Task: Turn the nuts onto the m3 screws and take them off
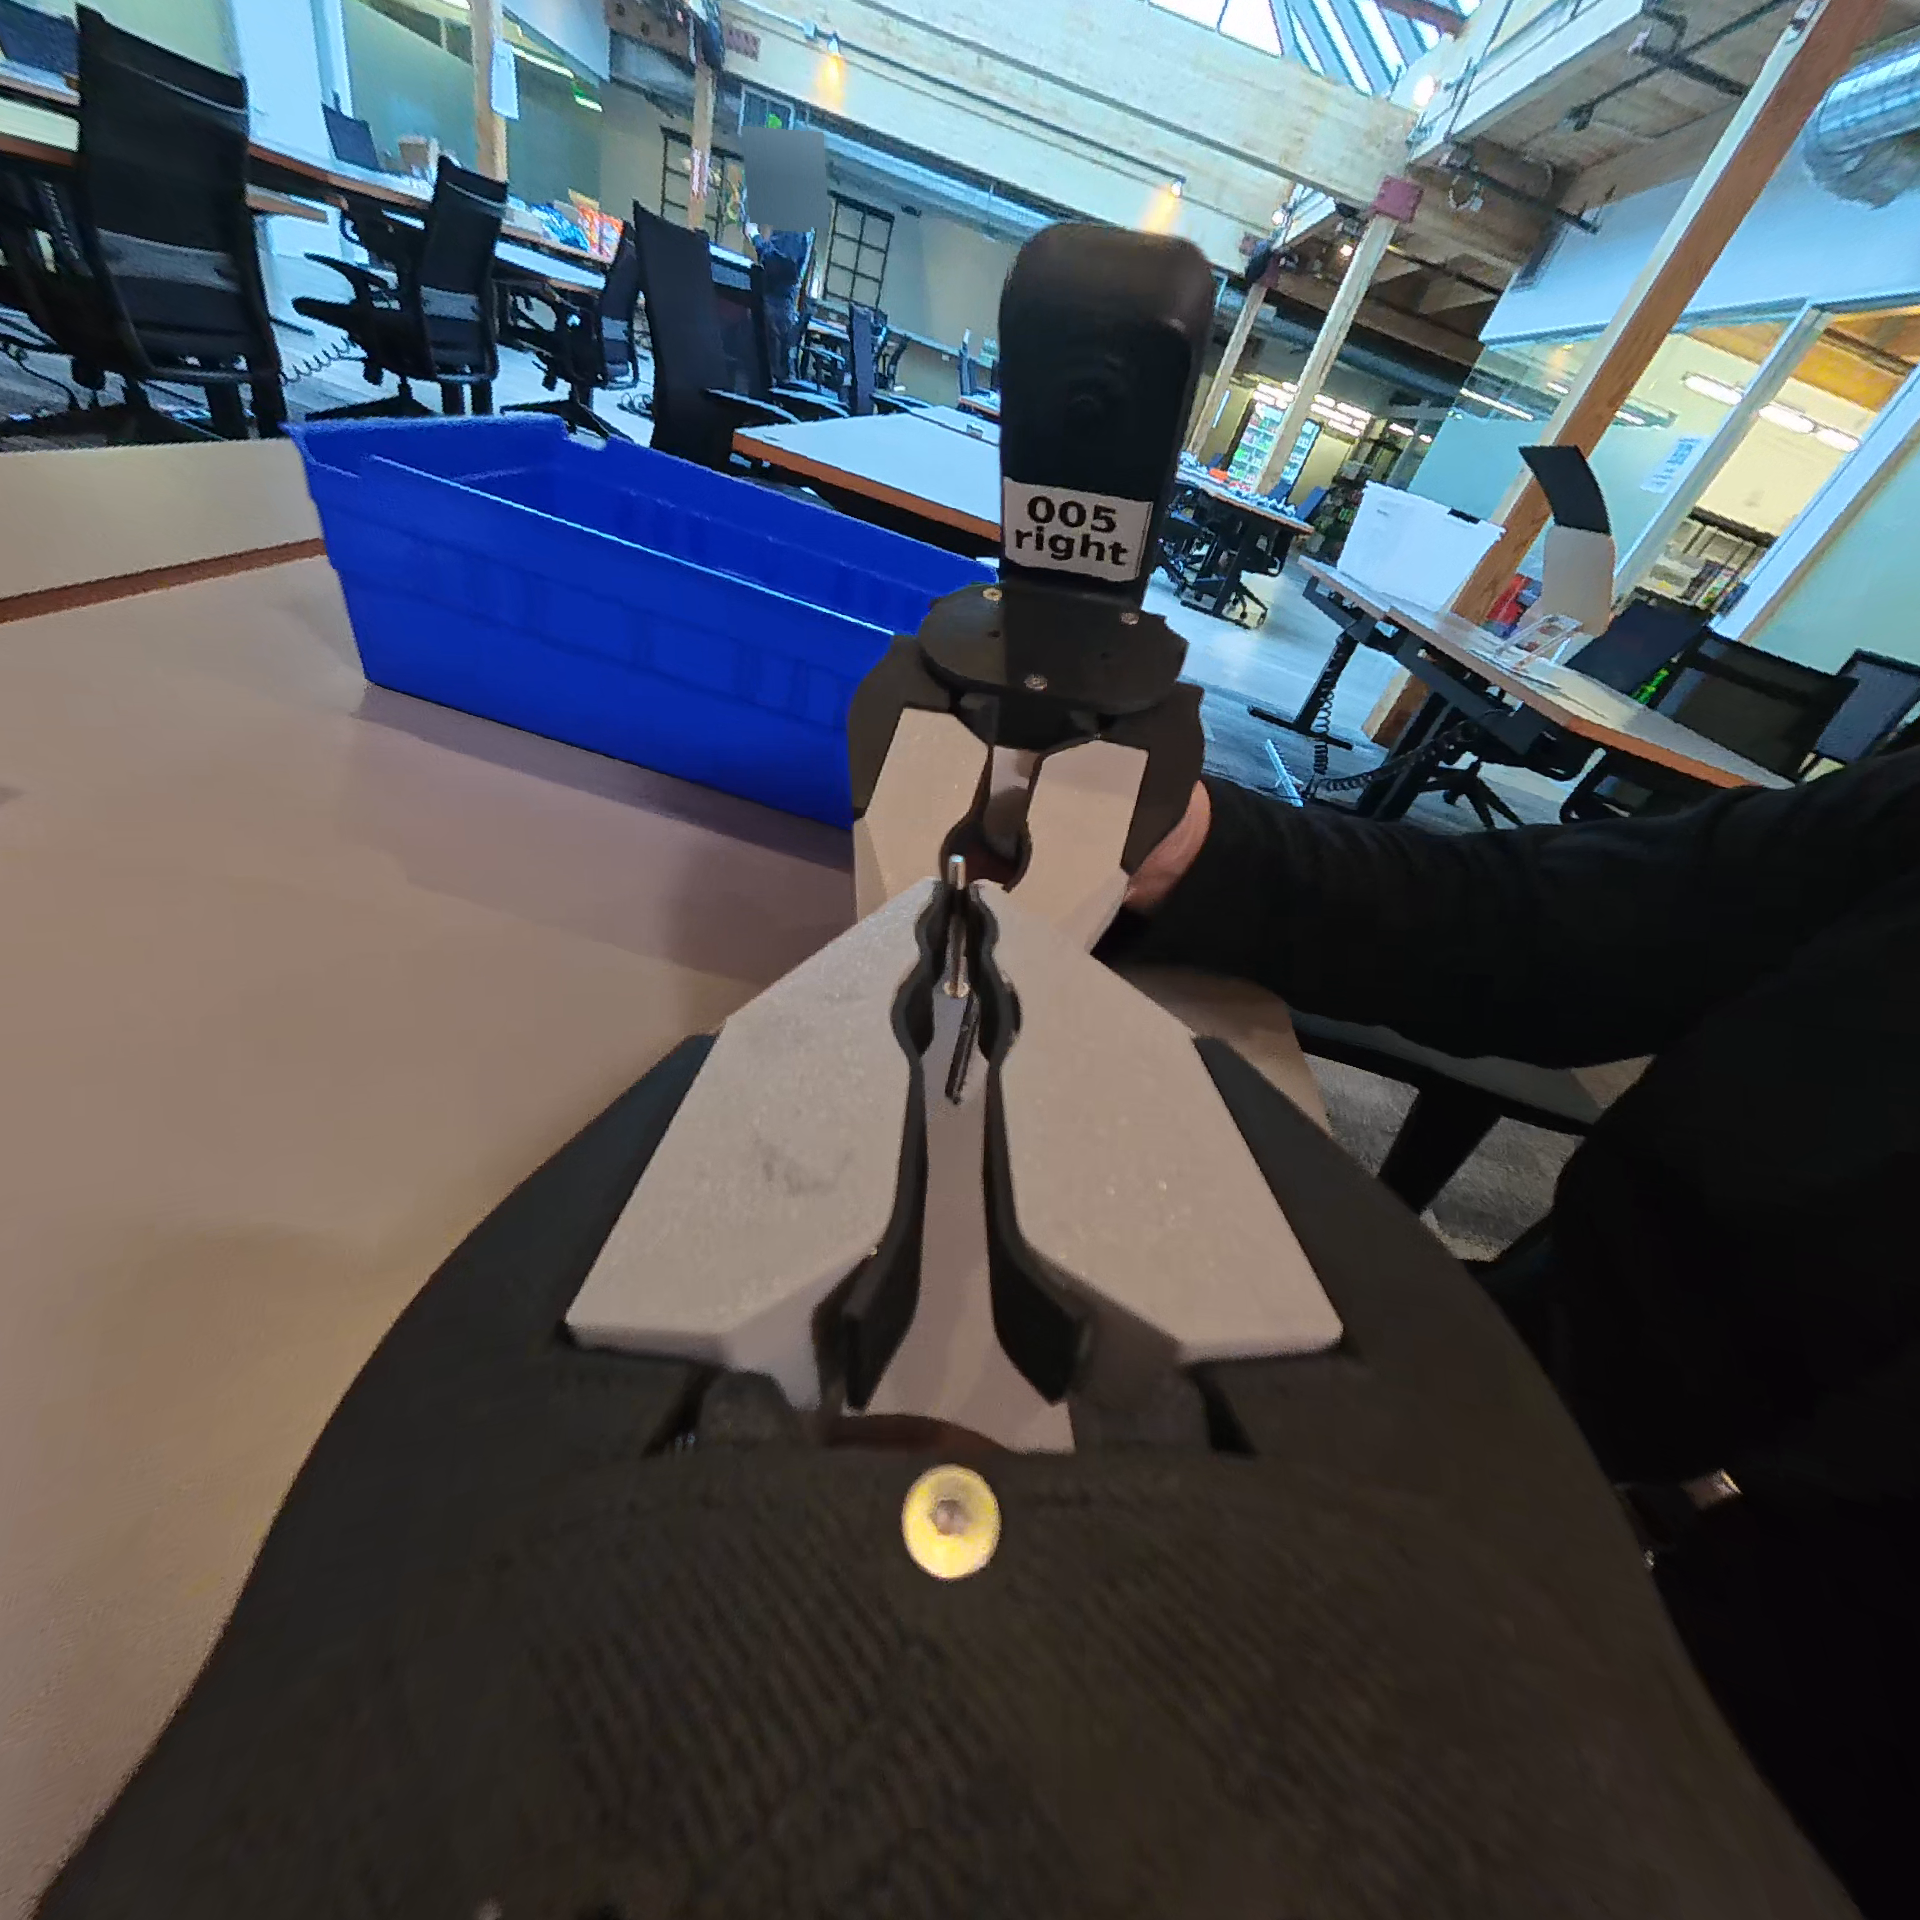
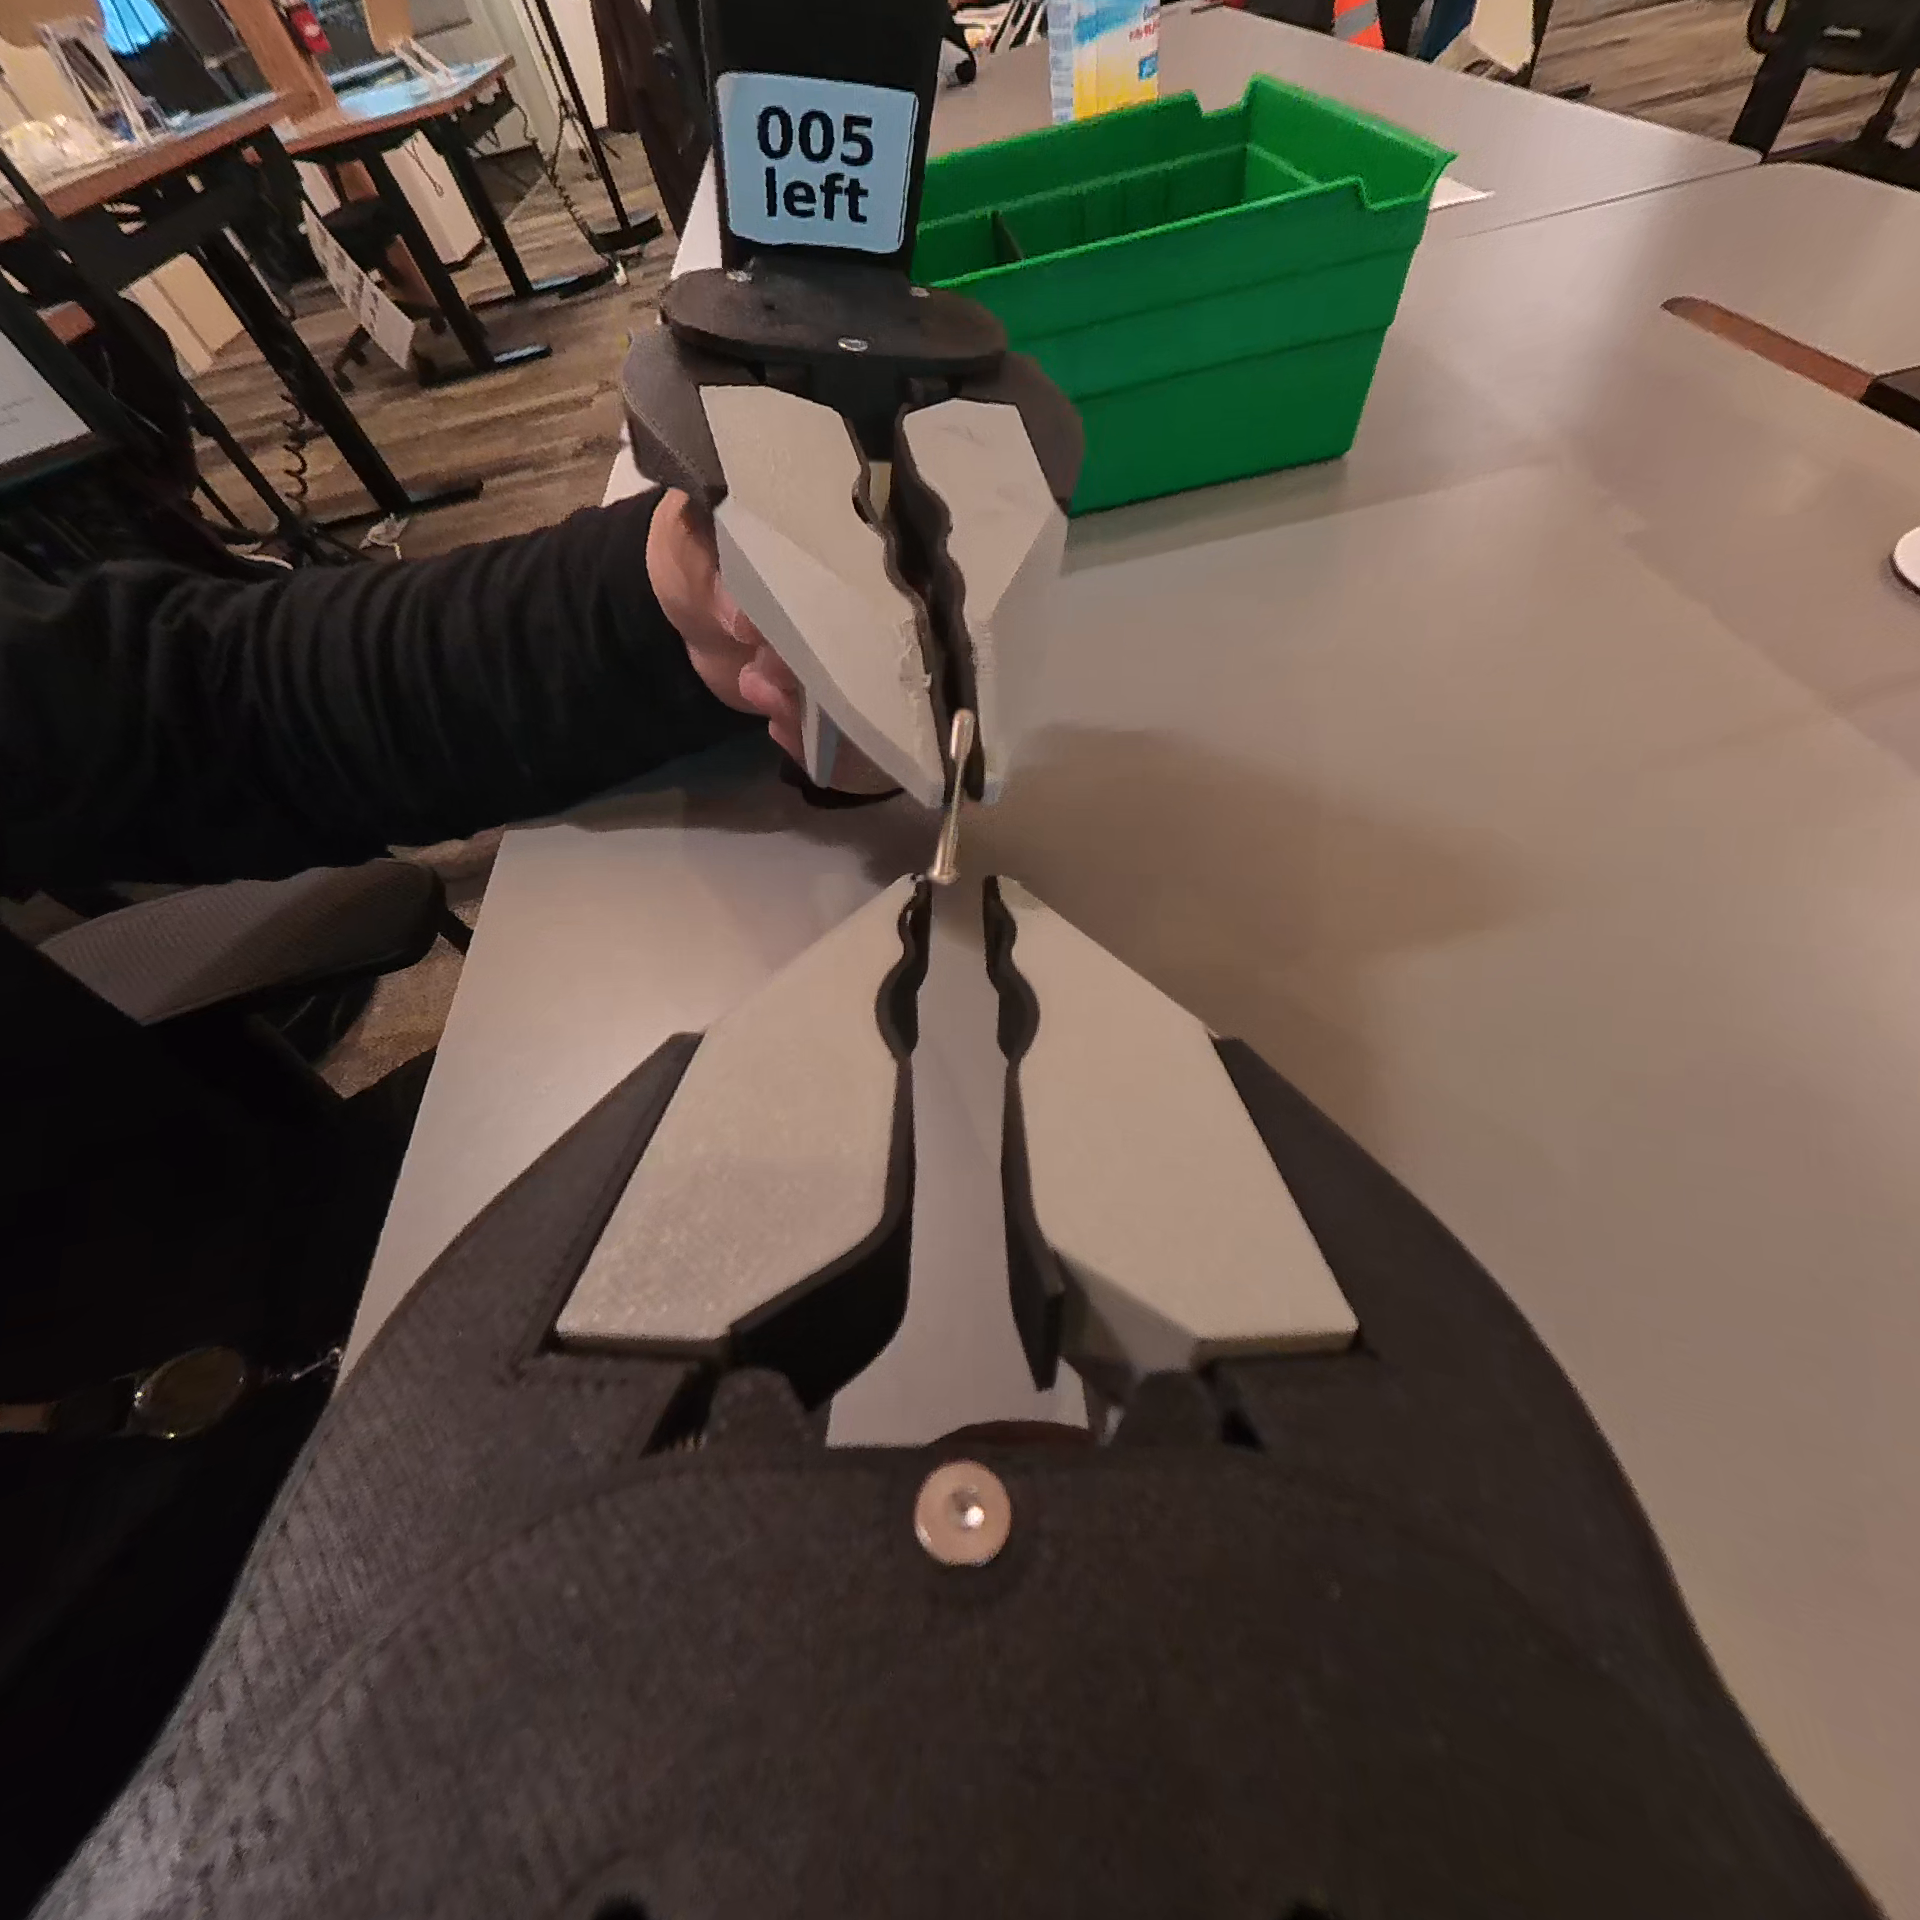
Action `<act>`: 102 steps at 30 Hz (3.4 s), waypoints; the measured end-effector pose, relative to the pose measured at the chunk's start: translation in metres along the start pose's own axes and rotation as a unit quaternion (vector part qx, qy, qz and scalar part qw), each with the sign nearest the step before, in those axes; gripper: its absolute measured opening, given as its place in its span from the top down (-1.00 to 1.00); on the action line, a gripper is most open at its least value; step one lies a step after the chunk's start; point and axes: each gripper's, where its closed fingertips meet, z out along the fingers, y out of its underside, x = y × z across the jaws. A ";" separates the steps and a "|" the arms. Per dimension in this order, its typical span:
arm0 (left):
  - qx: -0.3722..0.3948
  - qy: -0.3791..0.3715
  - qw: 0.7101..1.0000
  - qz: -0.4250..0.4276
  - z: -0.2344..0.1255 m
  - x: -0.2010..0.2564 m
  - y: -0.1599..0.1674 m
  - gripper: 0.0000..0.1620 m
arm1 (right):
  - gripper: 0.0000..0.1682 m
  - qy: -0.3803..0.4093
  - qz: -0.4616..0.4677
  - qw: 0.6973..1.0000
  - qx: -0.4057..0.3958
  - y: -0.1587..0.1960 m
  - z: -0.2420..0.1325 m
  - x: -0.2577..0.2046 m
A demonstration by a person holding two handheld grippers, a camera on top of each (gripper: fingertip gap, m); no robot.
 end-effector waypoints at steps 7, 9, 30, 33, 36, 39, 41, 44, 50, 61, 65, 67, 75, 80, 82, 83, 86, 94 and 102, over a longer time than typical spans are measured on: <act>0.003 -0.002 1.000 0.003 -0.001 0.000 -0.001 0.99 | 0.95 -0.007 0.001 1.000 0.009 -0.002 0.000 -0.002; -0.001 -0.002 1.000 0.005 0.000 0.000 0.000 0.99 | 0.95 -0.010 0.001 1.000 0.013 -0.004 -0.001 -0.003; -0.018 0.008 1.000 -0.014 0.004 0.001 0.009 0.94 | 0.98 -0.006 -0.007 1.000 0.008 -0.005 -0.003 -0.004; -0.016 0.011 1.000 -0.017 0.005 0.002 0.008 0.93 | 0.98 -0.004 -0.010 1.000 0.002 -0.003 -0.001 -0.004; -0.014 0.011 1.000 -0.017 0.005 0.002 0.008 1.00 | 0.98 -0.006 -0.010 1.000 0.002 -0.002 0.000 -0.005; -0.015 0.009 1.000 -0.013 0.005 0.002 0.008 1.00 | 0.98 -0.006 -0.010 1.000 0.002 -0.003 0.000 -0.005; -0.015 0.012 1.000 -0.021 0.005 0.003 0.008 0.99 | 0.98 -0.005 -0.010 1.000 0.002 -0.002 0.000 -0.005; -0.016 0.013 1.000 -0.022 0.005 0.003 0.009 0.97 | 0.98 -0.006 -0.007 1.000 0.006 -0.004 -0.001 -0.004; -0.014 0.012 1.000 -0.021 0.005 0.003 0.008 0.99 | 0.98 -0.007 -0.007 1.000 0.008 -0.005 -0.002 -0.005; -0.021 -0.002 1.000 0.001 0.005 0.001 0.009 1.00 | 0.96 -0.012 0.006 1.000 -0.001 -0.001 -0.003 -0.003; -0.018 -0.006 1.000 -0.001 0.003 -0.002 0.007 1.00 | 0.96 0.003 0.002 1.000 0.004 -0.004 -0.013 0.005; -0.019 -0.004 1.000 -0.004 0.003 -0.002 0.008 1.00 | 0.96 0.005 0.006 1.000 0.029 -0.013 -0.020 0.007; -0.005 0.006 1.000 -0.011 0.002 0.002 0.003 1.00 | 0.95 0.003 0.000 0.999 0.053 -0.022 -0.025 0.005; -0.012 0.007 1.000 -0.012 0.003 0.002 0.006 1.00 | 0.94 -0.007 0.010 0.996 0.087 -0.033 -0.034 0.004; -0.014 0.008 1.000 -0.011 0.004 0.002 0.007 0.99 | 0.95 -0.016 0.014 0.995 0.101 -0.037 -0.035 0.001; -0.014 0.009 1.000 -0.011 0.004 0.003 0.007 0.99 | 0.96 -0.020 0.015 0.994 0.103 -0.037 -0.034 0.000; -0.014 0.011 1.000 -0.011 0.005 0.004 0.008 1.00 | 0.96 -0.027 0.017 0.995 0.095 -0.034 -0.029 -0.003; -0.022 0.015 1.000 -0.012 0.008 0.005 0.012 1.00 | 1.00 -0.033 0.031 0.994 0.098 -0.033 -0.025 -0.003; -0.017 0.021 0.999 -0.026 0.007 0.004 0.011 0.98 | 1.00 -0.036 0.040 0.993 0.108 -0.036 -0.026 -0.003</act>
